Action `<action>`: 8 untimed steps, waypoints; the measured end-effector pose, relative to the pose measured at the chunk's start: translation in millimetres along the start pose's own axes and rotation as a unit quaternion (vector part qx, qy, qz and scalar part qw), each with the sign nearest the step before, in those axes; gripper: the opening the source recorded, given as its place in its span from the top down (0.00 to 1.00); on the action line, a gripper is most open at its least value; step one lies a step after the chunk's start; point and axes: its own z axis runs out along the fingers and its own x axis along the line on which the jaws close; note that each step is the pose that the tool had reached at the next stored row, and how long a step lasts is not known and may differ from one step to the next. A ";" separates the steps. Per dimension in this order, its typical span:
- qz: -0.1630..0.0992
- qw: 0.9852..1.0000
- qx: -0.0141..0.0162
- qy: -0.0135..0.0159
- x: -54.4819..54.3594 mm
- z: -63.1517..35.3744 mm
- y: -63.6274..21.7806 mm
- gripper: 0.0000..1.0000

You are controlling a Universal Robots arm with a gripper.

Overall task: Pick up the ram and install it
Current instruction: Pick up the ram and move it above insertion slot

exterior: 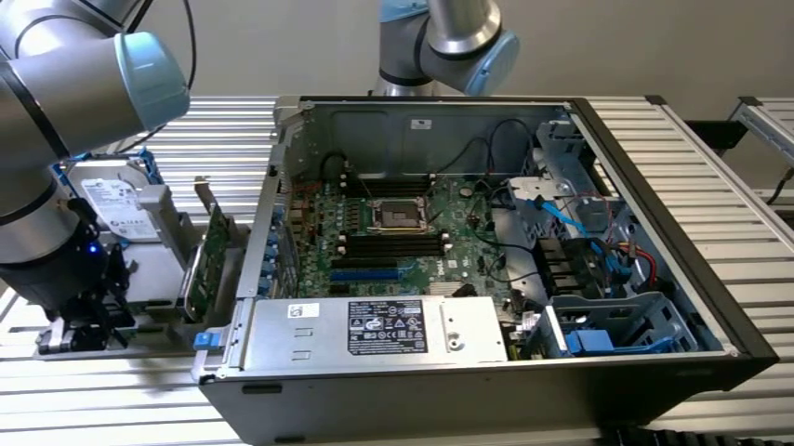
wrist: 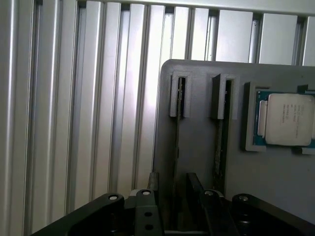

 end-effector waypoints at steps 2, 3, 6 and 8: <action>0.000 1.000 0.000 0.000 -0.1 0.1 0.5 0.64; 0.000 1.000 -0.001 0.000 -0.1 0.1 0.6 0.64; 0.000 1.000 -0.001 0.000 -0.1 0.2 0.7 0.64; 0.000 1.000 -0.001 0.000 -0.1 0.2 0.7 0.64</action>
